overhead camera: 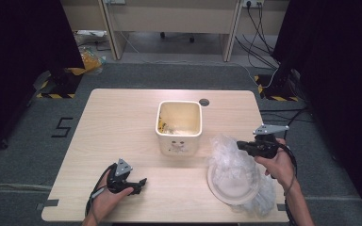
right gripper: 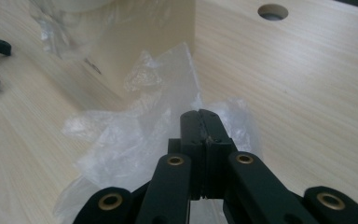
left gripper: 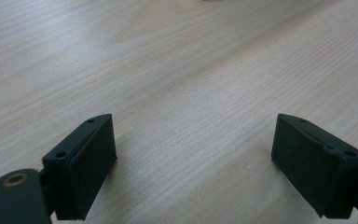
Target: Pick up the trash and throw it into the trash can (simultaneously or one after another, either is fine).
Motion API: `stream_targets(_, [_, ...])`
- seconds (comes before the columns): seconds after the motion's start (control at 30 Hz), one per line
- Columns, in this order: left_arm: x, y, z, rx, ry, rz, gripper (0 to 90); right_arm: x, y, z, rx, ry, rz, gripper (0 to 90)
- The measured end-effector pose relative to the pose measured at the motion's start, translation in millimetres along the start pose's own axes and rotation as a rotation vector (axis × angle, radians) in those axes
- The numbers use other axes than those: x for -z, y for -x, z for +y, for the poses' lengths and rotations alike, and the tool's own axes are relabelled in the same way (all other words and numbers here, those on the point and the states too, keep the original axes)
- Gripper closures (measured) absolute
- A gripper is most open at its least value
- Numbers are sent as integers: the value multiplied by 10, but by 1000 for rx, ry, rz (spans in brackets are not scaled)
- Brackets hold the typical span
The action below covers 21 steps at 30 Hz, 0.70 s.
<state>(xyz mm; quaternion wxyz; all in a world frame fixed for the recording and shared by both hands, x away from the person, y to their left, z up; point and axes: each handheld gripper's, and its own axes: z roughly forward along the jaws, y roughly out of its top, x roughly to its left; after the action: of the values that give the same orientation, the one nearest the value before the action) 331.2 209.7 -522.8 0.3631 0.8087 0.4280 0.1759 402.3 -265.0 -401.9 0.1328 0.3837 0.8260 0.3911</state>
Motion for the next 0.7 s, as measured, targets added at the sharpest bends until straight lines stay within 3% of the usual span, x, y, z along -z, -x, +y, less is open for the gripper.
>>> stream_targets(0.4, [-6, 6, -2, 6, 8, 2, 131, 296, -83, 304, 28, 91, 8, 900])
stream_targets(0.7, [-8, 9, -2, 5, 10, 6, 128, 552, -149, 705, 79, 154, -7, 900])
